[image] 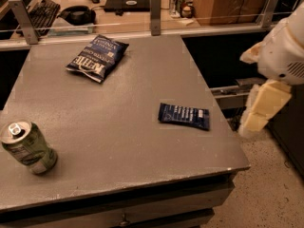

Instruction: Move rxbar blueberry near green can

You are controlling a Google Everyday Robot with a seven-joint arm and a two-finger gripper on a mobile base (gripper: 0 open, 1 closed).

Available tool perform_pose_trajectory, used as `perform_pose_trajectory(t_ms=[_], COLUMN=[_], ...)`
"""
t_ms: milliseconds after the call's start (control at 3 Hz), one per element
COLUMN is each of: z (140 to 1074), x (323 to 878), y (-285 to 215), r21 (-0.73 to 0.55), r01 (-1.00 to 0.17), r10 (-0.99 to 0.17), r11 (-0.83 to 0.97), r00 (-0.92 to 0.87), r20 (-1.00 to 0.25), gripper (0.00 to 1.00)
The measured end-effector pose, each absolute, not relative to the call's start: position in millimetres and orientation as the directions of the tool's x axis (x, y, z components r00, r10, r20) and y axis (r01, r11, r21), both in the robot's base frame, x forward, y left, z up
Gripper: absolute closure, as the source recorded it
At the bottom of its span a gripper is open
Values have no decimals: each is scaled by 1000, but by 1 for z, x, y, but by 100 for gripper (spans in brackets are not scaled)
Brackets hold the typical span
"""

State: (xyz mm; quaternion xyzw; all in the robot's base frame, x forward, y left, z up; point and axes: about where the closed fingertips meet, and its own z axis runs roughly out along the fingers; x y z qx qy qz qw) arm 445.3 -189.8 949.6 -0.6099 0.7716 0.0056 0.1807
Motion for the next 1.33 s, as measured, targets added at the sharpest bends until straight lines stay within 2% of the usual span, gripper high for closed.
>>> perform_pose_trajectory(t_ms=[667,1000,1333], z=[869,843,827], x=[467,475,484], y=[-106,-91,-88], r21=[-99,-69,-47], r01=[-973,-977,-978], r10=[-887,-874,-862], r11=[208,201,203], r00=[-145,-147,-156], r20=[-439,-463,-482], gripper=[0,0,16])
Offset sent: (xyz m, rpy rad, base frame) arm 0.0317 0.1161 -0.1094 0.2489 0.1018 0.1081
